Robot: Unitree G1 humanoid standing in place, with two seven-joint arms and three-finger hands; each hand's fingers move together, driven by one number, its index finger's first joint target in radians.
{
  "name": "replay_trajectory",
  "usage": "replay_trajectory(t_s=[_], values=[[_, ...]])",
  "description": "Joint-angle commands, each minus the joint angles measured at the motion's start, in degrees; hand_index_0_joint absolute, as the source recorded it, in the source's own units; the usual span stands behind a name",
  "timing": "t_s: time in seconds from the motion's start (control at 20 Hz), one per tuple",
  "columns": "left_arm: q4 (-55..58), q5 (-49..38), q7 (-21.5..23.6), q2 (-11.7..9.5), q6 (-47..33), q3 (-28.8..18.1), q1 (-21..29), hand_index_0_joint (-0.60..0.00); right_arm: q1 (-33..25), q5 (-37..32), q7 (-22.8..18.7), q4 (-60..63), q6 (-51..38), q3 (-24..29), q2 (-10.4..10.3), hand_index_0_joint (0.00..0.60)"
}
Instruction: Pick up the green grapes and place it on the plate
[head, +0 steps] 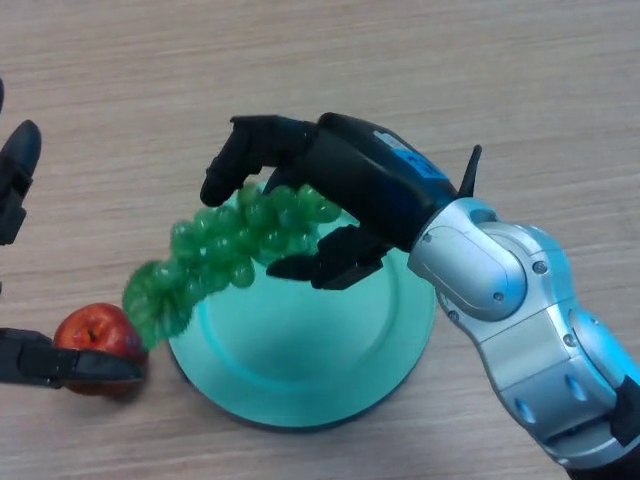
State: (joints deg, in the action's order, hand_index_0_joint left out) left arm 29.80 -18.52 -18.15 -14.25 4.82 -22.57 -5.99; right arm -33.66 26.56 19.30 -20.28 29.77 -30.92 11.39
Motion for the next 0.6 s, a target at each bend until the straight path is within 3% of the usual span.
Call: replay_trajectory(t_s=[0.05,0.3,0.45,0.6], values=[[2.10,-1.68,-0.68,-1.78,-8.88,-4.16,0.59,0.000,-3.98,0.55,-2.52,-3.23,-4.52,2.54,-0.51,0.009],[2.90,-0.79,-0.46,-0.99,-9.66,-3.43,-0.02,0.000,-2.89,0.68,-2.85,-3.86,-4.75,4.17,-0.51,0.000],[3.32,-0.94,-0.68,-0.82,-9.95,-3.43,-0.40,0.000,0.91,-1.13,-0.05,-9.46,-2.28,9.64,-0.51,0.000],[3.87,-0.58,-0.65,-0.57,-9.72,-3.37,-0.84,0.000,5.63,-10.73,0.12,-18.72,6.22,16.75,-0.51,0.000]])
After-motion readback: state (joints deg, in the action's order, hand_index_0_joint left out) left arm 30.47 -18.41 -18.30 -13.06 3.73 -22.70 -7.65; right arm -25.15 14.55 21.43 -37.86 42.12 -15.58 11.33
